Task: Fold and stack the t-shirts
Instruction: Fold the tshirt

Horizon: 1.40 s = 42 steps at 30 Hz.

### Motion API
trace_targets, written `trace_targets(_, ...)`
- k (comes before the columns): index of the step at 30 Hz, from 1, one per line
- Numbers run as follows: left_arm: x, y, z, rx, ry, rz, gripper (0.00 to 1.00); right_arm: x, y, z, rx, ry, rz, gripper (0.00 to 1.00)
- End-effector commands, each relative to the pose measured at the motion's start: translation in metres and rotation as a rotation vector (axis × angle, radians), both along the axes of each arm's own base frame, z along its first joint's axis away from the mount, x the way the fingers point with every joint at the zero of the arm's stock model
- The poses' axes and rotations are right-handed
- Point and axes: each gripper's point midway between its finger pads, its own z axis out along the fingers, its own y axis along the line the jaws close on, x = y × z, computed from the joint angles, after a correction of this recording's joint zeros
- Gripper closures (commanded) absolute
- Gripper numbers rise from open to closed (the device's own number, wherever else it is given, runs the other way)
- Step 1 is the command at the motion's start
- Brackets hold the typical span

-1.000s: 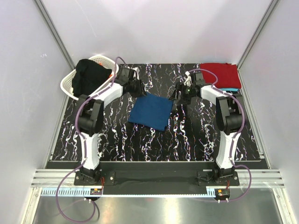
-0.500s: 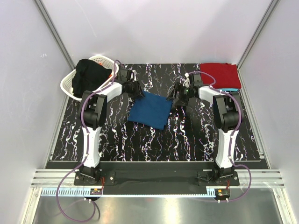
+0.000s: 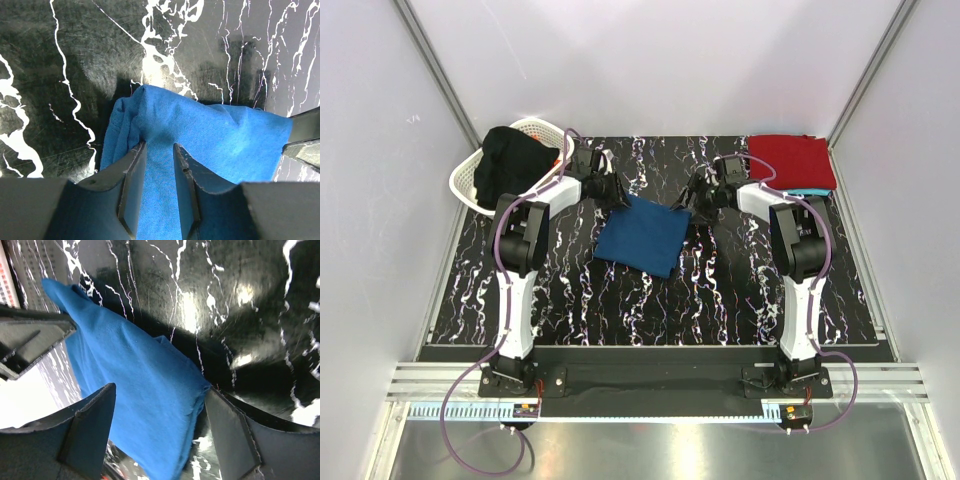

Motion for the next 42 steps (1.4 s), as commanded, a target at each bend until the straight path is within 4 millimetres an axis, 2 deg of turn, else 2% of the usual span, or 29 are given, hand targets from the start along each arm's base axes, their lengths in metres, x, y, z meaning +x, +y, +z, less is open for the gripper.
trace_targets(1, 0.009, -0.004, 0.007, -0.02, -0.032, -0.011, 0.65, -0.019, -0.001, -0.016, -0.061, 0.11, -0.111, 0.21)
trace_targets(6, 0.009, -0.003, 0.008, -0.023, -0.03, -0.011, 0.65, -0.025, -0.012, -0.019, -0.085, 0.154, -0.238, 0.2)
trace_targets(11, 0.007, -0.003, 0.006, -0.016, -0.029, -0.012, 0.65, -0.03, -0.015, -0.033, -0.099, 0.194, -0.274, 0.19)
trace_targets(15, 0.007, -0.003, 0.003, -0.02, -0.021, -0.012, 0.65, -0.031, -0.008, -0.039, -0.067, 0.216, -0.267, 0.19)
trace_targets(18, 0.007, -0.003, 0.002, -0.021, -0.019, -0.014, 0.65, -0.022, -0.006, -0.036, -0.046, 0.161, -0.269, 0.2)
trace_targets(19, 0.008, -0.003, 0.003, -0.023, -0.021, -0.013, 0.65, -0.014, -0.005, -0.031, -0.055, 0.103, -0.242, 0.2)
trace_targets(21, 0.008, -0.003, 0.004, -0.022, -0.025, -0.013, 0.65, -0.008, -0.007, -0.034, -0.067, 0.068, -0.198, 0.2)
trace_targets(24, 0.008, -0.003, 0.004, -0.024, -0.025, -0.018, 0.65, -0.006, 0.0, -0.032, -0.013, 0.042, -0.07, 0.22)
trace_targets(29, 0.007, -0.001, 0.001, -0.023, -0.02, -0.02, 0.64, -0.005, -0.001, -0.031, -0.039, -0.019, 0.0, 0.29)
trace_targets(34, 0.006, 0.006, -0.004, -0.015, -0.01, -0.016, 0.64, -0.007, -0.022, -0.035, -0.087, -0.047, -0.001, 0.38)
trace_targets(36, 0.007, 0.01, -0.005, -0.015, -0.008, -0.01, 0.64, -0.007, -0.02, -0.033, -0.065, -0.06, 0.019, 0.44)
trace_targets(39, 0.004, 0.009, -0.004, -0.032, 0.0, -0.018, 0.64, -0.005, -0.014, -0.034, -0.037, -0.078, 0.055, 0.47)
trace_targets(42, -0.004, 0.006, 0.005, -0.054, 0.003, -0.039, 0.63, -0.003, -0.008, -0.036, 0.005, -0.076, 0.075, 0.52)
